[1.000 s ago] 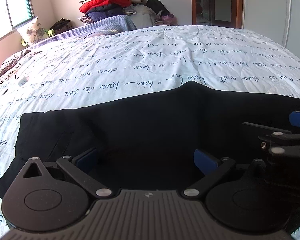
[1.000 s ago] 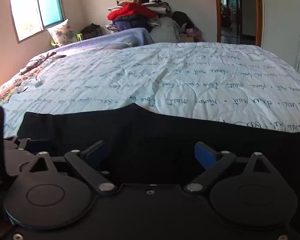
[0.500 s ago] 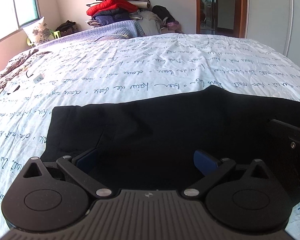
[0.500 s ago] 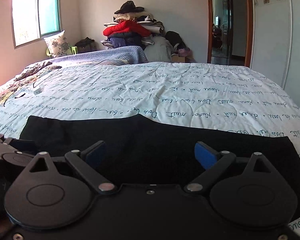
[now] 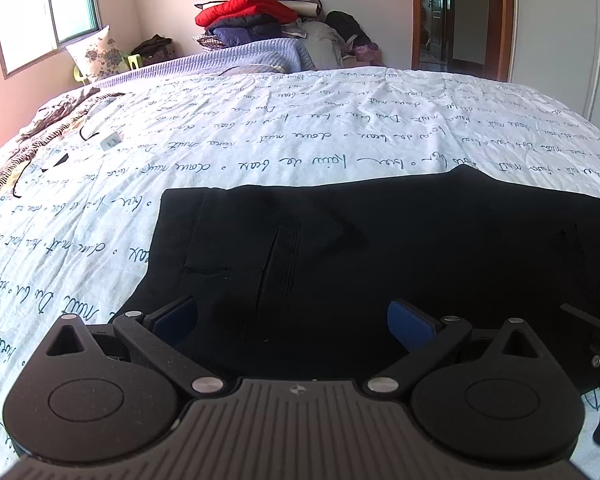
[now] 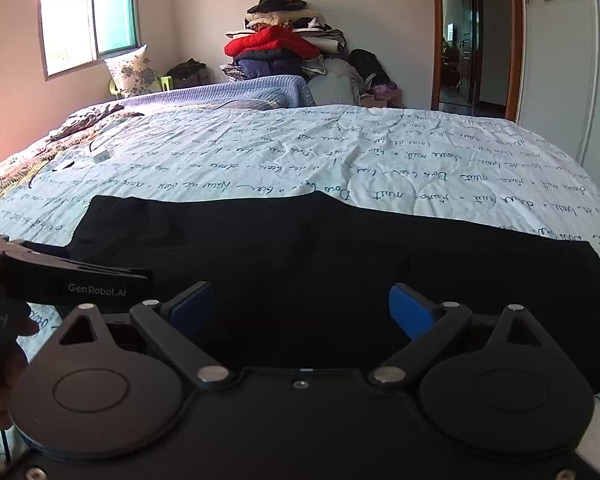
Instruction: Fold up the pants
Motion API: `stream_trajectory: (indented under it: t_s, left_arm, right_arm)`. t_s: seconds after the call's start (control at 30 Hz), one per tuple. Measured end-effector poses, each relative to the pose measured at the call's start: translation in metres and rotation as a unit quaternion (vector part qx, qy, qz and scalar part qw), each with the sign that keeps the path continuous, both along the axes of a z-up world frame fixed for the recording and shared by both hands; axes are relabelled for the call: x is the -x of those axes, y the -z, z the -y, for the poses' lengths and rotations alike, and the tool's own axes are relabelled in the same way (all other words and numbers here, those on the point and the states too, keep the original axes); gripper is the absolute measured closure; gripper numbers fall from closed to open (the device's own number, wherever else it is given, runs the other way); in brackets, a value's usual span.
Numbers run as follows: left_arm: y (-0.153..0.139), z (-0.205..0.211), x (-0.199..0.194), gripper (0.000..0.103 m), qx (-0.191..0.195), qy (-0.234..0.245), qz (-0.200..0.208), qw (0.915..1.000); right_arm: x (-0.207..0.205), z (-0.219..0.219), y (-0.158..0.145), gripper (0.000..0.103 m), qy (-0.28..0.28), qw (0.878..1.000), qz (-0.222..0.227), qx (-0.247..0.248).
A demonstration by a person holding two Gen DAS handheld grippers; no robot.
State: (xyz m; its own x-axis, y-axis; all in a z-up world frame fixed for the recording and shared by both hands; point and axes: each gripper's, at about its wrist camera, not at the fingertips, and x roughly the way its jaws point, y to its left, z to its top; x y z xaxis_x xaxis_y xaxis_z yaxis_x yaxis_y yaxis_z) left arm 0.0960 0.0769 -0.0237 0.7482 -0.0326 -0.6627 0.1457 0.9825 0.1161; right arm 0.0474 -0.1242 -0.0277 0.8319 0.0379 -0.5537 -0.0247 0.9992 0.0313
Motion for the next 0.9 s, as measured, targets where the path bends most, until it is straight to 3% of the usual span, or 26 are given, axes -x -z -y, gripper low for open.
stream_trajectory:
  t_s: [0.13,0.2,0.47,0.63,0.77,0.83,0.9]
  left_arm:
    - [-0.003,-0.01,0.004,0.001,0.001,-0.005,0.005,1.0]
    - [-0.003,-0.015,0.004,0.001,0.003,-0.009,0.005,0.9999]
    - [-0.009,-0.036,0.006,0.001,-0.003,-0.028,0.013,0.9995]
    - [-0.015,-0.063,0.002,0.001,0.003,-0.063,0.018,0.9978]
    - [-0.017,-0.09,-0.006,0.003,0.013,-0.103,0.0,0.9946]
    - [-0.017,-0.107,-0.009,0.005,0.022,-0.127,-0.009,0.9917]
    - [-0.017,-0.122,-0.01,0.005,0.026,-0.152,-0.008,0.9879]
  right_arm:
    - [0.009,-0.033,-0.001,0.007,-0.031,0.993,0.032,0.105]
    - [0.01,-0.043,-0.003,0.007,-0.045,0.99,0.043,0.125]
    - [0.017,-0.069,-0.01,0.007,-0.098,0.98,0.077,0.152]
    - [0.02,-0.1,-0.008,0.007,-0.134,0.965,0.104,0.199]
    - [0.013,-0.119,-0.008,0.008,-0.172,0.97,0.083,0.153]
    - [0.012,-0.134,-0.003,0.009,-0.194,0.961,0.089,0.178]
    - [0.013,-0.154,0.004,0.009,-0.21,0.943,0.112,0.234]
